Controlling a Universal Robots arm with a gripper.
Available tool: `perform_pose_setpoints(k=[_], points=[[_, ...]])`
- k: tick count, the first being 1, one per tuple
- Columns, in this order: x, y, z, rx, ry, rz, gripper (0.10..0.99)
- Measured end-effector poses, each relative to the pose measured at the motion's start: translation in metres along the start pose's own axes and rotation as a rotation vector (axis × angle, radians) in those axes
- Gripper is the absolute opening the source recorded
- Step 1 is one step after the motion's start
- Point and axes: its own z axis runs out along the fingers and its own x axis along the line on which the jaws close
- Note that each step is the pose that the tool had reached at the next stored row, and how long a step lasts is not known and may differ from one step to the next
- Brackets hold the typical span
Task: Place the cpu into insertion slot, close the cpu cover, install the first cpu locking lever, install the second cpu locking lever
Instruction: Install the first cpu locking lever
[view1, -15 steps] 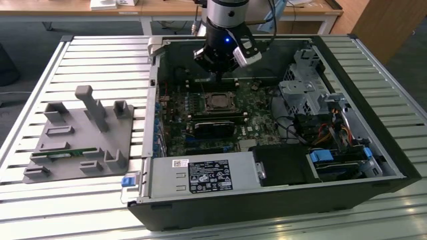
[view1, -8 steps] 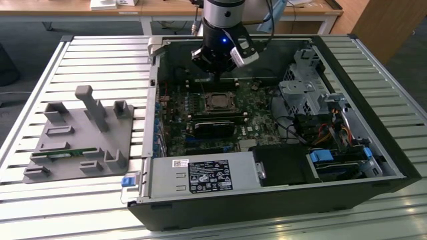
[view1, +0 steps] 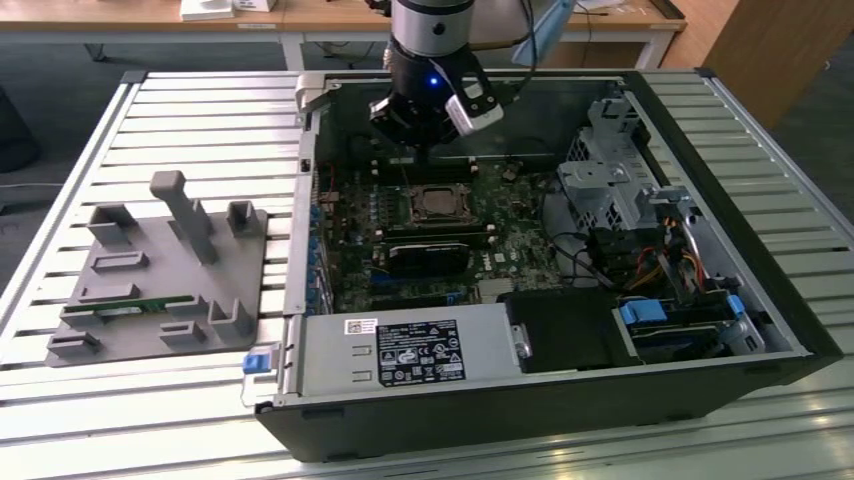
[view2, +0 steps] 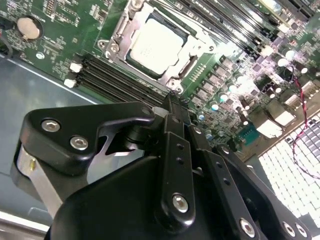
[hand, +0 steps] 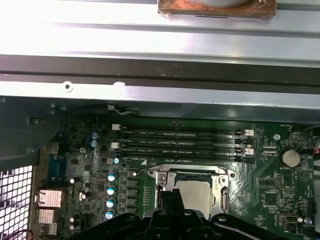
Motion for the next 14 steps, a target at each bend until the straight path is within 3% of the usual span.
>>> perform_pose_setpoints(k=[6, 14], points=[[0.0078, 0.0001, 0.0003, 0.000, 0.0001, 0.000, 0.106], [0.0245, 0.0004, 0.0010, 0.000, 0.0000, 0.000, 0.106]])
